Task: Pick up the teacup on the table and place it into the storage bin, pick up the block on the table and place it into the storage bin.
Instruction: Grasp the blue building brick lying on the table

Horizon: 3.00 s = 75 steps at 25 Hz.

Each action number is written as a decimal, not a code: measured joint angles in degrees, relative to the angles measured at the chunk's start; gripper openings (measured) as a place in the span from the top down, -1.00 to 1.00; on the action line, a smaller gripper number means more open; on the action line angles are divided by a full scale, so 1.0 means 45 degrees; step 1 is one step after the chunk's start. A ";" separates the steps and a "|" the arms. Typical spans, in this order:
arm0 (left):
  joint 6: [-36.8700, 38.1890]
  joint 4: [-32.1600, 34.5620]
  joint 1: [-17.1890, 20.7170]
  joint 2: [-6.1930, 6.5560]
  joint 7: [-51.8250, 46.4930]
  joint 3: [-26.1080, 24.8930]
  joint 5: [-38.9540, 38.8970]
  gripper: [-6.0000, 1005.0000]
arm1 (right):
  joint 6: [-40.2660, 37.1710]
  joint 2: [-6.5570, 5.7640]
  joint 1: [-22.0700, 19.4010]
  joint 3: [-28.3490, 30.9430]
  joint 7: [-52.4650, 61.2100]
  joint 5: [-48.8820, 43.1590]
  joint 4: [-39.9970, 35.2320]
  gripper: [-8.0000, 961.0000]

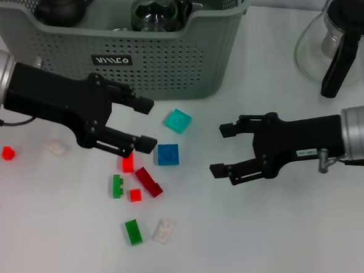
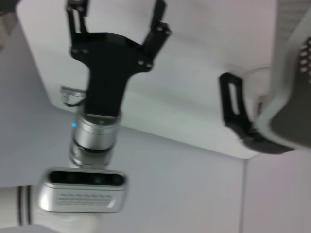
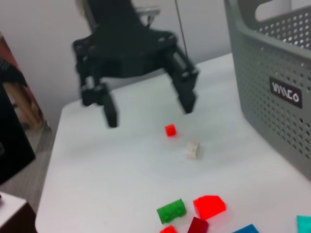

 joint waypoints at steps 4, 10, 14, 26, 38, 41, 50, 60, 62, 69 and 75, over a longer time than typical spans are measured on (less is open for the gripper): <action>-0.0446 -0.0081 0.0144 -0.0035 0.0026 -0.0004 0.0073 -0.51 | 0.0671 0.0059 0.0268 -0.0582 -0.0158 0.0059 0.0212 -0.96; -0.0645 -0.0066 0.0260 -0.0019 0.0025 -0.0196 0.0512 -0.51 | 0.2125 0.0104 0.1398 -0.1574 -0.0348 0.0112 0.1509 -0.96; -0.1074 -0.0050 0.0392 0.0017 -0.0056 -0.0640 0.0759 -0.51 | 0.2920 0.0175 0.2050 -0.2305 -0.0279 0.0125 0.2009 -0.96; -0.1337 -0.0093 0.0422 -0.0018 -0.0132 -0.0910 0.0842 -0.51 | 0.3832 0.0216 0.3497 -0.4055 -0.0011 0.0295 0.2628 -0.96; -0.1340 -0.0099 0.0369 -0.0143 -0.0401 -0.0967 0.0841 -0.51 | 0.5186 0.0320 0.4072 -0.6299 0.0133 0.0707 0.2529 -0.96; -0.1316 -0.0099 0.0348 -0.0176 -0.0483 -0.0964 0.0803 -0.51 | 0.5661 0.0316 0.4122 -0.7222 0.0086 0.1300 0.2520 -0.96; -0.1335 -0.0099 0.0324 -0.0279 -0.0518 -0.0968 0.0755 -0.51 | 0.6589 0.0338 0.4164 -0.8711 0.0056 0.2371 0.2487 -0.96; -0.1340 -0.0150 0.0316 -0.0276 -0.0521 -0.0968 0.0744 -0.51 | 0.6958 0.0348 0.4187 -0.8748 0.0311 0.2570 0.2540 -0.95; -0.1352 -0.0188 0.0316 -0.0276 -0.0521 -0.0968 0.0742 -0.51 | 0.6984 0.0358 0.4187 -0.8771 0.0341 0.2582 0.2560 -0.89; -0.1379 -0.0196 0.0316 -0.0276 -0.0521 -0.0968 0.0747 -0.51 | 0.7131 0.0362 0.4090 -0.9445 0.0338 0.3264 0.2509 -0.51; -0.1379 -0.0217 0.0316 -0.0276 -0.0521 -0.0966 0.0792 -0.51 | 0.7279 0.0361 0.4042 -0.9663 0.0335 0.3446 0.2505 -0.41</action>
